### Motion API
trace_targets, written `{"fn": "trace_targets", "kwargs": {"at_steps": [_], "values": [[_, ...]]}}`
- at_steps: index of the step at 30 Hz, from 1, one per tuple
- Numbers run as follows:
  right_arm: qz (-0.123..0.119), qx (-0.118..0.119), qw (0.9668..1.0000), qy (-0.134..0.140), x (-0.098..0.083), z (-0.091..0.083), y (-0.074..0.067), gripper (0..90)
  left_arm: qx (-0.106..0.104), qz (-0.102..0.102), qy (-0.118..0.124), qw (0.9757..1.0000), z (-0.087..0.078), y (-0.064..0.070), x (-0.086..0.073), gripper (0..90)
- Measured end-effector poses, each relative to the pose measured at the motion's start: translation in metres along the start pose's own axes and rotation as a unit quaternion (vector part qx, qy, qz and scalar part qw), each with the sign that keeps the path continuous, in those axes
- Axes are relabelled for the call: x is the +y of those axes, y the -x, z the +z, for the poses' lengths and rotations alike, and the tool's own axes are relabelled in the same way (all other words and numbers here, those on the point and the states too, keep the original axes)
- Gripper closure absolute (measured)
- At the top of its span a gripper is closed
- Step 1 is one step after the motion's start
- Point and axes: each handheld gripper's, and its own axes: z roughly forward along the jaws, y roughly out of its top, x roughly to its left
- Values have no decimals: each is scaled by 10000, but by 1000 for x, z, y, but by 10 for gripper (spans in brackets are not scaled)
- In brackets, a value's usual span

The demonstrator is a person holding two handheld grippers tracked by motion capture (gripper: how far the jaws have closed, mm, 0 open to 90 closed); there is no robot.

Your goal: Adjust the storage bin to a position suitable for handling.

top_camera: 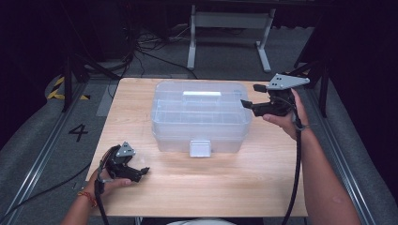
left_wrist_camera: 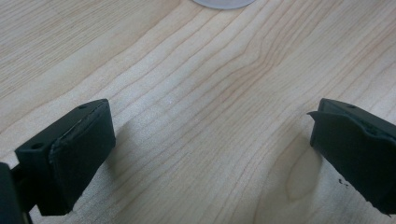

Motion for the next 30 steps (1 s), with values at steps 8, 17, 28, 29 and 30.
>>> {"fn": "trace_targets", "kwargs": {"at_steps": [8,17,28,29,30], "values": [[-109,-1,9998,-162,11,14,-4,280,4,4,-2,10000,0,0,0,5],[-188,112,9993,-289,18,29,-10,280,-8,-10,-8,10000,0,0,0,5],[-311,191,9984,-436,26,48,-19,290,4,4,-2,10000,0,0,0,5],[-309,201,9983,-453,26,50,-20,292,-11,-16,-13,10000,0,0,0,5],[-321,198,9981,-482,27,52,-21,293,4,3,-2,10000,0,0,0,5]]}}
